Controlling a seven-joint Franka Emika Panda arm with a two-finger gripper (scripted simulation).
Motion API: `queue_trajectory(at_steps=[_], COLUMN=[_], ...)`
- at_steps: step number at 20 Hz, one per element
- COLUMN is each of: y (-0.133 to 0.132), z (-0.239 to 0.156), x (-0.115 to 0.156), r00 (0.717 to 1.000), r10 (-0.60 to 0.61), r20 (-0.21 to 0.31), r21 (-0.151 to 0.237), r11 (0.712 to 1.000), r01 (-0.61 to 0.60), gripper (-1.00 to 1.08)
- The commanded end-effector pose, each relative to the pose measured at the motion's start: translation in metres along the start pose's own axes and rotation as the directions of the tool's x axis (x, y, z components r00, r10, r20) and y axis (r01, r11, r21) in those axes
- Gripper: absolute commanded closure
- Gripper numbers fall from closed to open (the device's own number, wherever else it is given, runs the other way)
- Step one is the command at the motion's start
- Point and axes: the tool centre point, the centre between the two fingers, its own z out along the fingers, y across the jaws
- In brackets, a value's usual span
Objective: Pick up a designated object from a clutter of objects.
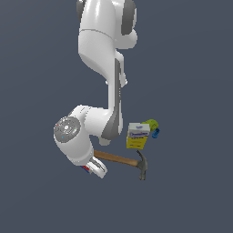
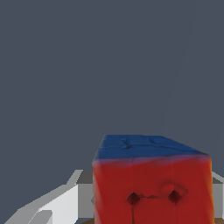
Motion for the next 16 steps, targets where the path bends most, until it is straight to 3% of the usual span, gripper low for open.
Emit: queue_trajectory(at_steps=[1,16], y=[-0.007,-0.072], z=[-0.011,-0.125], x=[-0.009,-0.112], r00=[1.000,1.000], r10=[0.000,0.000], r20=[-0.001,0.003], r21=[0.001,-0.001], r11=[1.000,1.000], r01=[0.000,0.000], gripper=[1.08,1.08])
